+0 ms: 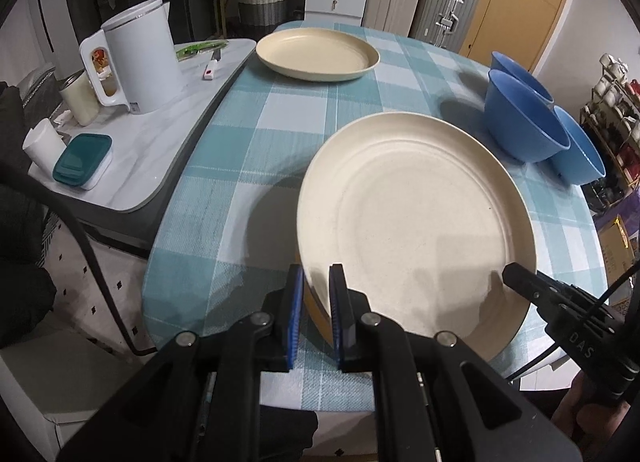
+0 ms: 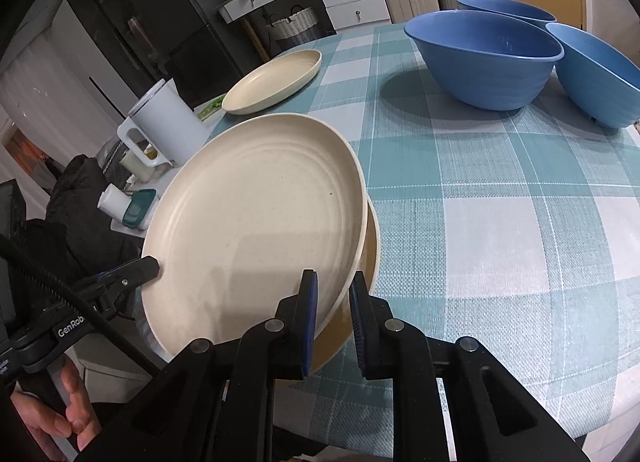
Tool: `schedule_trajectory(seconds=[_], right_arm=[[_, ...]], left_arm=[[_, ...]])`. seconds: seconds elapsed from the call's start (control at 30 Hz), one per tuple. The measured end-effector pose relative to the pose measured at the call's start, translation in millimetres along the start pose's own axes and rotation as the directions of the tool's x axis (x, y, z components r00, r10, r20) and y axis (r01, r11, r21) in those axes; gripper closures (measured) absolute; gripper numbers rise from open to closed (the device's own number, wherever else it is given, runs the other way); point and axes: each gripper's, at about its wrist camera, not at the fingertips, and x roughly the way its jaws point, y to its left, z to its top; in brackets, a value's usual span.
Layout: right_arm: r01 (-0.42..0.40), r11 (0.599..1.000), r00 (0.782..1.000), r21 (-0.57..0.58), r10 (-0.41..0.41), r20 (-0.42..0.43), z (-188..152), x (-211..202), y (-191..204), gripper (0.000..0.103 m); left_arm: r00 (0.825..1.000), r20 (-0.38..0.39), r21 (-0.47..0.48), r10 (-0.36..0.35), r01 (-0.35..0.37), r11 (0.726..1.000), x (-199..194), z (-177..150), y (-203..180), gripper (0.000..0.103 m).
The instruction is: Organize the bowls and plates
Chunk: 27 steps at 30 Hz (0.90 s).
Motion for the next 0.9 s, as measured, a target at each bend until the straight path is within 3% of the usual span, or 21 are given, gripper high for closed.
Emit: schedule_trajectory(seconds=[0.9], right_arm=[[0.037,0.997,0.999,-0.069,-0.039,-0.027,-12,-7,10,0.084]], left_arm=[[0.998,-0.056,0.04,0.029,-0.026,0.999,7,-8,0,0.094]])
